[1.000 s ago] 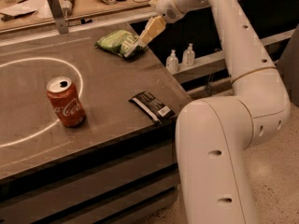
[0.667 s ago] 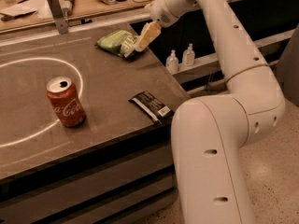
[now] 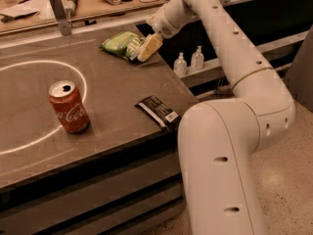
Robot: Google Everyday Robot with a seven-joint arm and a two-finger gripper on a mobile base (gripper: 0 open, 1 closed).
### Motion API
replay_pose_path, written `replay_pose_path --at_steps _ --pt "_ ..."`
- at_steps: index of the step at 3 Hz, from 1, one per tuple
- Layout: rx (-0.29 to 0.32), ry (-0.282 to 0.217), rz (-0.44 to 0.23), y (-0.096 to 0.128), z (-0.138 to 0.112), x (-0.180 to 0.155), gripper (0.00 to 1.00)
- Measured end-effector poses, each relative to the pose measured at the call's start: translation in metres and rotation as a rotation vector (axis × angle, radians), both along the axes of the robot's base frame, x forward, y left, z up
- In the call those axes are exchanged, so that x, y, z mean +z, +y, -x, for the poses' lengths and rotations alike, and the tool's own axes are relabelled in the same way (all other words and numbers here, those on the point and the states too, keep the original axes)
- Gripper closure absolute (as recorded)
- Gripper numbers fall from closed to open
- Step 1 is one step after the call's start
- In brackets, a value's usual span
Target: Move green jalapeno chip bag near coke can
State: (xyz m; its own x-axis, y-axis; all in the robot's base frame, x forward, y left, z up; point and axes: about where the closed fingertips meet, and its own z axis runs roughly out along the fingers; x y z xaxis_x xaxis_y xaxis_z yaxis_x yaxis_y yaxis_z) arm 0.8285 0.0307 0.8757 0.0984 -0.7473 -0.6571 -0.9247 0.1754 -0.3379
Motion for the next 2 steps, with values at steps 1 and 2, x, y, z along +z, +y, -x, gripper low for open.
replay_pose_path --at_steps 1,2 --pt "0.017 0.009 0.003 0.01 0.003 -0.013 0.38" --pt "0.059 0.015 -0.006 0.023 0.013 -0.02 0.62"
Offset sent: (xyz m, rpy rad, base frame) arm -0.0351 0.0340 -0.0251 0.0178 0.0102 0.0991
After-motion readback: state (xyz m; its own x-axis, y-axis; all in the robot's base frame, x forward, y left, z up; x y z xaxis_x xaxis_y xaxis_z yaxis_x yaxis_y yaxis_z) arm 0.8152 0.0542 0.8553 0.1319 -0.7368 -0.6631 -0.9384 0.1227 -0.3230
